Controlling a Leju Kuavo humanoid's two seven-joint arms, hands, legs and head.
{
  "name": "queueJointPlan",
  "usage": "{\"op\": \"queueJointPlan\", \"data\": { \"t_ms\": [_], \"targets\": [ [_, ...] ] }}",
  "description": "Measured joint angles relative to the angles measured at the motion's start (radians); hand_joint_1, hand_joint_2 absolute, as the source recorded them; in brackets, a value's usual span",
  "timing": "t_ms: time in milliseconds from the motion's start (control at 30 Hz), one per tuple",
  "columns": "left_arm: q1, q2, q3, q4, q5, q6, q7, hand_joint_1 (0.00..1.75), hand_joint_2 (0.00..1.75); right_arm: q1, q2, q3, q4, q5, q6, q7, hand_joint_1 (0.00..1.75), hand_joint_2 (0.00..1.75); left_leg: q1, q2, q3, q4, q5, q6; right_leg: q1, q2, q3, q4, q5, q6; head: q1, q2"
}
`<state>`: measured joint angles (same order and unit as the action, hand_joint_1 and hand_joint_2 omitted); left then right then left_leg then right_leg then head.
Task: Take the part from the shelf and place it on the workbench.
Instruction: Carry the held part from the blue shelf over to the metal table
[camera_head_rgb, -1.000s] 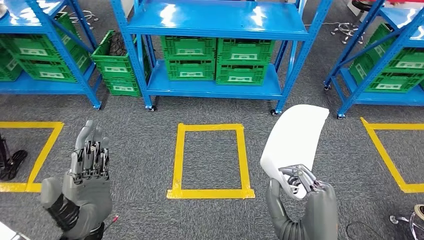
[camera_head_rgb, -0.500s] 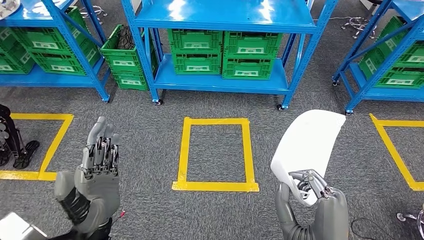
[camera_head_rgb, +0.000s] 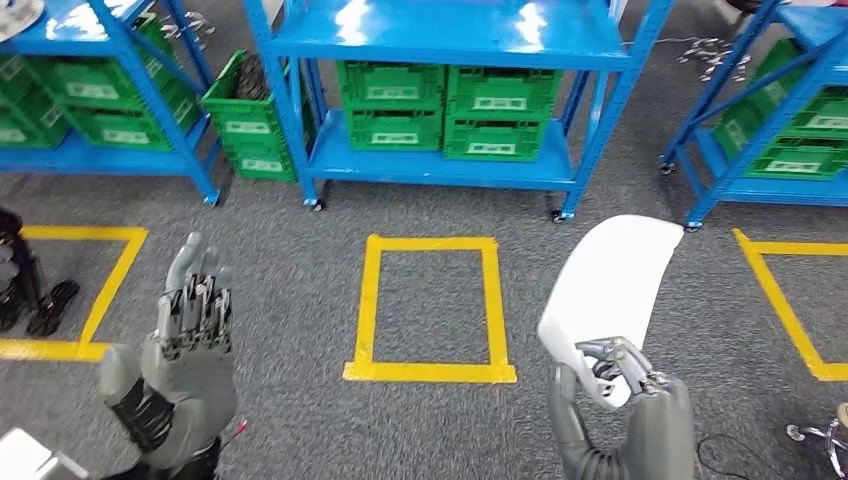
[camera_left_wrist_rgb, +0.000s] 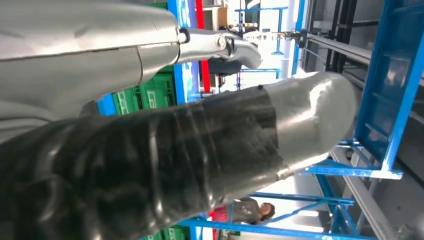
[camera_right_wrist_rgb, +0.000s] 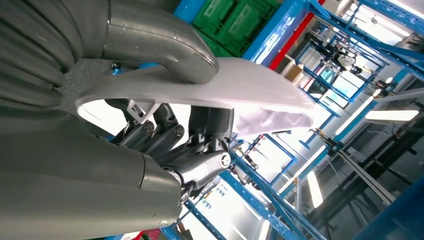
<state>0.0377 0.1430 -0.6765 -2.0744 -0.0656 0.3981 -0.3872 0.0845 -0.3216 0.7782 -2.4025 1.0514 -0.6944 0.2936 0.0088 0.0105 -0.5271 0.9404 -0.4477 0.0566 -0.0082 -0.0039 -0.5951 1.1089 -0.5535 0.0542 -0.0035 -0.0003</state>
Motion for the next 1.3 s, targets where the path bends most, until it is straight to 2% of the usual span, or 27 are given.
{"op": "queueJointPlan", "data": {
  "t_ms": [33,67,100,133,200,267,400,467,533,567,600,633,667,733,767,800,900,933,967,1000,1067,1100,1133,1167,1233,1267,1300],
  "targets": [
    [0.000,-0.001,0.000,0.000,0.000,0.000,0.000,0.00,0.00,0.000,-0.001,0.000,0.000,-0.001,0.000,0.001,1.75,1.75,0.001,0.000,-0.003,0.001,0.001,0.000,-0.004,0.000,-0.028,0.065,-0.028,0.006,0.007,0.000],
    [0.001,-0.001,-0.001,0.000,0.000,0.000,0.001,0.00,0.00,0.000,-0.002,0.000,0.000,-0.001,0.000,0.002,1.75,1.75,0.001,-0.001,-0.007,0.005,0.001,-0.001,-0.009,0.000,-0.050,0.115,-0.042,0.012,0.012,0.000],
    [0.001,-0.001,-0.001,0.001,0.000,0.000,0.002,0.00,0.00,0.000,-0.003,0.000,0.000,-0.002,0.000,0.004,1.75,1.75,0.002,-0.002,-0.010,0.010,0.000,-0.003,-0.013,0.000,-0.059,0.133,-0.038,0.018,0.015,0.000],
    [0.001,-0.001,-0.001,0.001,0.000,0.000,0.003,0.00,0.00,0.000,-0.004,0.000,0.000,-0.003,0.000,0.005,1.75,1.75,0.004,-0.003,-0.013,0.016,-0.003,-0.006,-0.018,0.000,-0.049,0.111,-0.016,0.023,0.017,0.000],
    [0.001,-0.001,-0.001,0.001,-0.001,0.000,0.005,0.00,0.00,0.000,-0.005,0.000,0.001,-0.003,0.000,0.006,1.75,1.75,0.010,-0.006,-0.021,0.034,-0.011,-0.018,-0.024,0.001,0.005,-0.009,0.042,0.031,0.022,0.000],
    [0.000,-0.002,-0.001,0.000,-0.002,0.000,0.006,0.00,0.00,0.000,-0.005,0.000,0.001,-0.003,0.000,0.008,1.75,1.75,0.009,-0.010,-0.033,0.054,-0.017,-0.034,-0.023,0.005,0.046,-0.094,0.065,0.021,0.028,0.000],
    [0.000,-0.002,-0.003,0.000,-0.003,0.000,0.007,0.00,0.00,0.000,-0.006,0.000,0.000,-0.004,0.000,0.008,1.75,1.75,0.012,-0.012,-0.053,0.065,-0.016,-0.060,-0.018,0.007,0.042,-0.100,0.075,-0.019,0.019,0.000],
    [0.000,-0.002,-0.003,0.000,-0.003,0.000,0.007,0.00,0.00,-0.001,-0.006,0.000,0.000,-0.004,0.000,0.008,1.75,1.75,0.014,-0.012,-0.082,0.125,-0.062,-0.066,-0.019,0.005,0.037,-0.105,0.084,-0.035,0.010,0.000],
    [0.000,-0.002,-0.003,0.000,-0.003,0.000,0.007,0.00,0.00,-0.001,-0.006,0.000,0.000,-0.004,0.000,0.008,1.75,1.75,0.014,-0.012,-0.135,0.254,-0.133,-0.069,-0.016,0.004,0.027,-0.105,0.092,-0.043,-0.004,0.000],
    [0.000,-0.002,-0.003,0.001,-0.003,0.000,0.007,0.00,0.00,-0.001,-0.006,0.000,0.000,-0.004,0.000,0.008,1.75,1.75,0.014,-0.012,-0.157,0.310,-0.156,-0.069,-0.014,0.004,0.020,-0.104,0.096,-0.046,-0.009,0.000],
    [0.001,-0.002,-0.003,0.001,-0.003,0.000,0.007,0.00,0.00,0.000,-0.006,0.000,0.000,-0.004,0.000,0.008,1.75,1.75,0.014,-0.012,-0.164,0.338,-0.164,-0.068,-0.012,0.004,0.014,-0.104,0.101,-0.047,-0.013,0.000],
    [0.001,-0.002,-0.003,0.002,-0.003,0.000,0.007,0.00,0.00,0.000,-0.006,0.000,0.000,-0.004,0.000,0.008,1.75,1.75,0.013,-0.012,-0.152,0.328,-0.155,-0.064,-0.009,0.005,0.008,-0.104,0.106,-0.047,-0.017,0.000],
    [0.001,-0.001,-0.003,0.002,-0.003,0.000,0.007,0.00,0.00,0.000,-0.006,0.000,0.000,-0.004,0.000,0.008,1.75,1.75,0.011,-0.012,-0.119,0.279,-0.132,-0.057,-0.007,0.005,0.002,-0.104,0.111,-0.046,-0.021,0.000],
    [-0.001,-0.001,-0.003,0.002,-0.003,0.000,0.007,0.00,0.00,0.000,-0.006,0.000,0.000,-0.004,0.000,0.008,1.75,1.75,0.004,-0.010,-0.028,0.137,-0.094,-0.038,-0.003,0.006,-0.005,-0.103,0.121,-0.041,-0.027,0.000],
    [-0.002,-0.002,-0.003,0.001,-0.004,0.000,0.007,0.00,0.00,0.001,-0.006,0.000,0.000,-0.004,0.000,0.008,1.75,1.75,-0.001,-0.009,0.004,0.084,-0.085,-0.031,-0.003,0.006,-0.007,-0.103,0.125,-0.036,-0.028,0.000],
    [-0.003,-0.002,-0.003,0.001,-0.004,0.000,0.007,0.00,0.00,0.001,-0.006,0.000,0.000,-0.004,0.000,0.008,1.75,1.75,-0.006,-0.008,0.019,0.056,-0.083,-0.025,-0.004,0.006,-0.008,-0.103,0.128,-0.030,-0.028,0.000],
    [-0.003,-0.002,-0.004,0.000,-0.004,0.000,0.008,0.00,0.00,0.003,-0.007,0.000,0.000,-0.004,0.000,0.008,1.75,1.75,-0.010,-0.008,0.015,0.040,-0.065,-0.015,-0.009,0.005,-0.011,-0.107,0.138,-0.008,-0.029,0.000],
    [-0.003,-0.002,-0.004,0.000,-0.004,0.000,0.009,0.00,0.00,0.003,-0.007,0.000,0.000,-0.003,0.000,0.008,1.75,1.75,-0.007,-0.008,0.013,0.034,-0.054,-0.012,-0.009,0.006,-0.019,-0.096,0.126,-0.002,-0.027,0.000],
    [-0.003,-0.003,-0.004,0.000,-0.004,-0.001,0.009,0.00,0.00,0.004,-0.008,0.000,0.000,-0.003,-0.001,0.008,1.75,1.75,-0.004,-0.007,0.009,0.027,-0.042,-0.008,-0.009,0.006,-0.033,-0.064,0.098,0.003,-0.023,0.000],
    [-0.003,-0.003,-0.004,0.000,-0.004,-0.001,0.009,0.00,0.00,0.005,-0.009,0.000,0.000,-0.003,-0.001,0.009,1.75,1.75,-0.002,-0.006,0.005,0.025,-0.034,-0.005,-0.010,0.006,-0.052,-0.013,0.057,0.006,-0.016,0.000],
    [-0.002,-0.004,-0.004,0.001,-0.004,0.000,0.010,0.00,0.00,0.005,-0.010,0.000,0.000,-0.004,-0.001,0.009,1.75,1.75,-0.002,-0.005,-0.009,0.027,-0.020,-0.002,-0.011,0.006,-0.088,0.115,-0.025,0.014,-0.001,0.000],
    [-0.002,-0.004,-0.004,0.001,-0.004,0.000,0.010,0.00,0.00,0.005,-0.011,0.000,0.001,-0.005,-0.001,0.010,1.75,1.75,-0.003,-0.005,-0.017,0.031,-0.014,-0.003,-0.011,0.006,-0.092,0.153,-0.042,0.016,0.005,0.000],
    [-0.002,-0.004,-0.004,0.001,-0.004,0.000,0.010,0.00,0.00,0.005,-0.011,0.000,0.001,-0.005,-0.001,0.010,1.75,1.75,-0.003,-0.006,-0.027,0.034,-0.009,-0.004,-0.011,0.006,-0.078,0.153,-0.039,0.017,0.009,0.000],
    [-0.002,-0.004,-0.004,0.002,-0.004,0.000,0.010,0.00,0.00,0.005,-0.011,0.000,0.001,-0.006,-0.001,0.010,1.75,1.75,-0.002,-0.006,-0.037,0.039,-0.004,-0.007,-0.012,0.006,-0.045,0.114,-0.021,0.017,0.014,0.000],
    [-0.002,-0.004,-0.004,0.002,-0.003,0.000,0.010,0.00,0.00,0.005,-0.011,0.000,0.001,-0.006,-0.001,0.010,1.75,1.75,-0.004,-0.007,-0.055,0.053,0.001,-0.014,-0.011,0.006,0.042,-0.026,0.019,0.013,0.023,0.000],
    [-0.002,-0.004,-0.004,0.002,-0.003,0.000,0.010,0.00,0.00,0.005,-0.011,0.000,0.001,-0.006,-0.001,0.010,1.75,1.75,-0.005,-0.008,-0.062,0.060,0.003,-0.018,-0.010,0.007,0.070,-0.078,0.028,0.006,0.025,0.000],
    [-0.002,-0.004,-0.004,0.002,-0.003,0.000,0.010,0.00,0.00,0.005,-0.011,0.000,0.001,-0.006,-0.001,0.010,1.75,1.75,-0.006,-0.008,-0.067,0.064,0.005,-0.024,-0.007,0.007,0.083,-0.107,0.030,-0.001,0.024,0.000]
  ]
}}
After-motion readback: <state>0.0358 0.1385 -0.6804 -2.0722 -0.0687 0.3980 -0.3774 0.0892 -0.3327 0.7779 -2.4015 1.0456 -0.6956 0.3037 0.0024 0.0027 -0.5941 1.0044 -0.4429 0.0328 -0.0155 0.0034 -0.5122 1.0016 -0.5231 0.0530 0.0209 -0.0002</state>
